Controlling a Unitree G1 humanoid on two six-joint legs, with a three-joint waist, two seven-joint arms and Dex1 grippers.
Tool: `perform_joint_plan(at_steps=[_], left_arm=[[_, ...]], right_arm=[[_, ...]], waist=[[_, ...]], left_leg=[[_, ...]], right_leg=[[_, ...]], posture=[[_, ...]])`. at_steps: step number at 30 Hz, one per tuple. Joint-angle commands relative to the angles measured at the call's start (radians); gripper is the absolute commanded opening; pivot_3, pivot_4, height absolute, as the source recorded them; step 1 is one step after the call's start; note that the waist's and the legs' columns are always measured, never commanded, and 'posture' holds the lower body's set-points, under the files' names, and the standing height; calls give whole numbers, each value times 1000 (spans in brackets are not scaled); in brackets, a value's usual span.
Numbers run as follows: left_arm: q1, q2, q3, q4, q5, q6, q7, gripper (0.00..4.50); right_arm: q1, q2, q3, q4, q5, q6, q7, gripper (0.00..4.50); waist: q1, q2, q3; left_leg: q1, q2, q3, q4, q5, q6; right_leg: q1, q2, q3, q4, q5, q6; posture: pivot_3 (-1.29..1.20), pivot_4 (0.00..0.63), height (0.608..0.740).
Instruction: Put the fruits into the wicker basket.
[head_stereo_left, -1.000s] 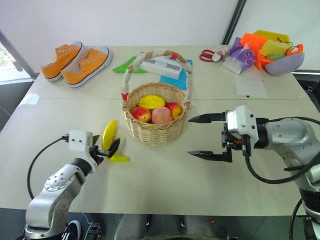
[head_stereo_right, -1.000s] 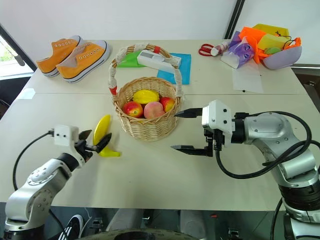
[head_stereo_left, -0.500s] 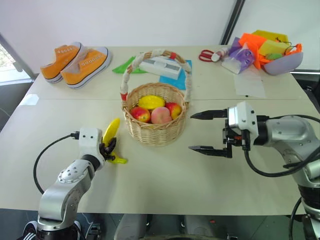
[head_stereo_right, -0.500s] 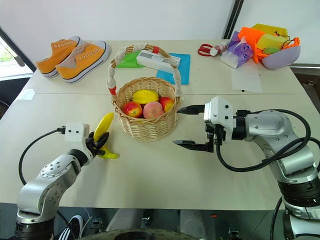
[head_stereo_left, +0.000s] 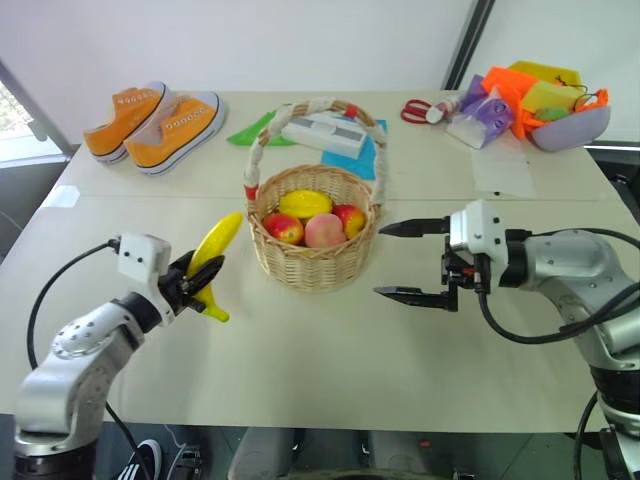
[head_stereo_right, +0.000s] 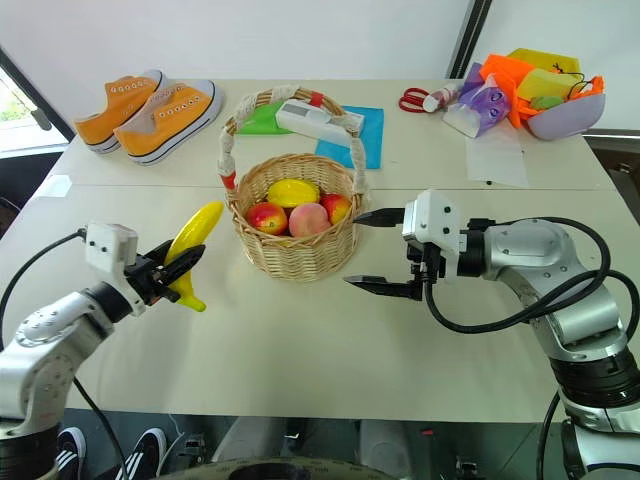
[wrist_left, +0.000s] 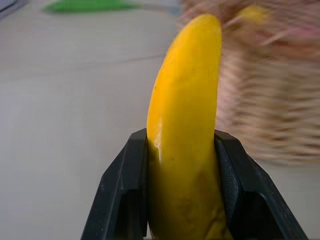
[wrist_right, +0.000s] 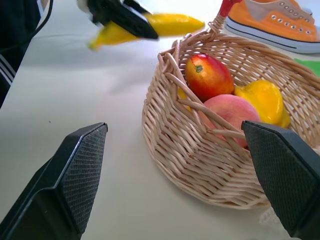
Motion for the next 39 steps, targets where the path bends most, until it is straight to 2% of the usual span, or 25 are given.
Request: perform_joint_plan(at_steps=[1,3,6,8,10,12,17,20,26,34,39], left_arm=[[26,57,109,-65,-192,19,-122,1210],[12,84,112,-86,-278,55,-123,1210],[-27,88,75,-92,-277,46,-81,1210],[-106,40,5,-92,-284,50,-1,1210],[-220,-54,-117,-93,-336,109,126,1210],[-282,-100,-196,-86,-286,119,181,1210],[-413,-127,-308,19,-130,116,279,1210],[-491,-191,-317,93,-83,135,389,1210],[-548,-300,-341,114,-114,200,448,1210],[-583,-363,-352,156,0,153,513,1210],[-571,-358,-356,143,6,156,463,3617]], right_arm=[[-8,-5,-28,-4,7,-17,4,4500],[-6,-9,-43,0,16,-17,7,4500],[-9,-6,-53,5,23,-14,3,4500],[-13,5,-62,7,39,-1,-10,4500],[-9,16,-73,4,54,13,-28,4500],[0,18,-76,0,56,17,-38,4500],[32,14,-111,-14,59,12,-60,4500],[47,22,-125,-4,32,-18,-82,4500],[38,46,-118,15,8,-46,-127,4500],[38,53,-106,11,-10,-60,-143,4500],[29,54,-105,14,-10,-61,-144,4500]], waist=[[-4,0,0],[-1,0,0],[4,0,0],[6,0,0],[14,0,0],[20,-2,-1],[15,-2,-1],[20,-2,-1],[28,-3,-1],[27,-3,-1],[27,-3,-1]], left_leg=[[0,0,0,-1,0,0],[0,1,0,-1,0,-1],[0,0,0,-1,0,-1],[0,0,0,0,0,0],[0,-1,0,1,0,0],[0,-1,0,4,0,1],[0,0,0,3,1,-1],[0,1,0,4,1,-1],[0,0,0,5,4,-6],[0,0,0,5,4,-6],[0,0,0,5,4,-6]], right_leg=[[0,0,0,0,0,0],[0,1,0,0,0,0],[0,0,0,0,0,0],[1,0,0,0,0,0],[2,0,0,0,0,0],[3,0,0,0,1,0],[1,2,1,2,1,1],[1,3,1,2,2,0],[2,3,1,2,2,0],[2,3,1,2,2,0],[2,3,1,2,2,0]], posture=[[0,150,740],[0,150,740],[0,150,740],[0,150,740],[0,150,740],[0,150,740],[0,150,740],[0,150,740],[0,150,740],[0,150,740],[0,150,740]])
